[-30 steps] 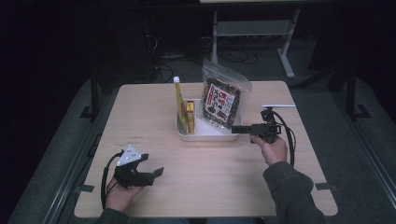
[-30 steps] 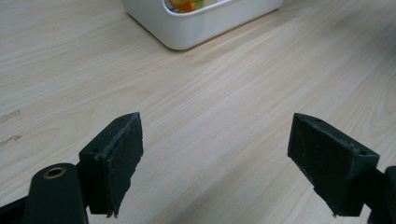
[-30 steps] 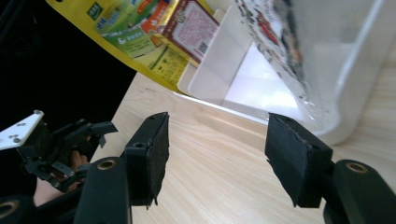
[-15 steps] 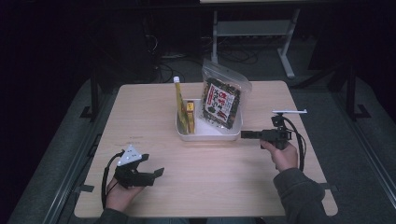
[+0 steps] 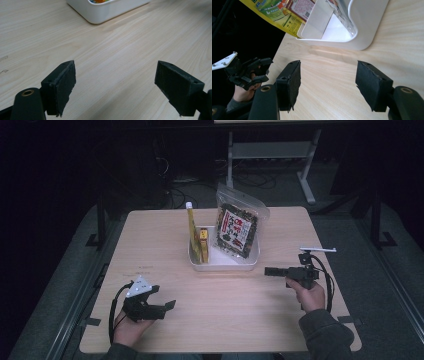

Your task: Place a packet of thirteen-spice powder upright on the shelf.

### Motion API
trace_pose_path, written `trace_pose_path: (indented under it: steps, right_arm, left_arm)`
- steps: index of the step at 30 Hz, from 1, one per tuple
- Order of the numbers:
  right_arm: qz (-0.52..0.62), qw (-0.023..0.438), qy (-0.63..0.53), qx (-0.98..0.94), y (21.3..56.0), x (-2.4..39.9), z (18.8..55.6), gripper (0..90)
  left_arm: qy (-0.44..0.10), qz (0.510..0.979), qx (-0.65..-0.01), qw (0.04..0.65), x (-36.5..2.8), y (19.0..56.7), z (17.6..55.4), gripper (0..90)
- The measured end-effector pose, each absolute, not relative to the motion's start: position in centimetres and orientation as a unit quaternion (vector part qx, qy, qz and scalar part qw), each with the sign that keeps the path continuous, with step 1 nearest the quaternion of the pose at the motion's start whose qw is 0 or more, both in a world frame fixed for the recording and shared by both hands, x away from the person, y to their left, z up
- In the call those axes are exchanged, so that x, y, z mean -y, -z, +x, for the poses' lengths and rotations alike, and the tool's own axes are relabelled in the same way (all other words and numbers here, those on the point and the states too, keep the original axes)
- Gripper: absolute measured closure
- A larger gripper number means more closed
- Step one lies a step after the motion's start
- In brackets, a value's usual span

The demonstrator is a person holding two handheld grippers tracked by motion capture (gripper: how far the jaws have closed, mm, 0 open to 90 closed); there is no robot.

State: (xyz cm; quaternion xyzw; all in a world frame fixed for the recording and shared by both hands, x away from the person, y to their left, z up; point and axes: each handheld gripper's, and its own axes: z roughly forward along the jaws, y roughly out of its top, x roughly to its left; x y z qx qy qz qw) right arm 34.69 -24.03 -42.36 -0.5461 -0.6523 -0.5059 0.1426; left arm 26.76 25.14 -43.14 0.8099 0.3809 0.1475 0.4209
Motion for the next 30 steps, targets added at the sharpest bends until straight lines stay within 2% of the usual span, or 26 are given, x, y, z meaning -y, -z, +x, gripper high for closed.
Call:
trace_pose_path:
  steps: [23, 30]
  right_arm:
    - [-0.526, 0.142, 0.491, 0.679, 44.3, 25.1, 31.1, 35.1]
    - [-0.506, 0.13, 0.486, 0.701, 44.5, 24.7, 30.1, 32.0]
  left_arm:
    - [-0.141, 0.813, -0.38, 0.419, -25.0, 43.3, 26.7, 16.1]
    - [-0.139, 0.809, -0.383, 0.423, -25.3, 43.2, 26.7, 15.8]
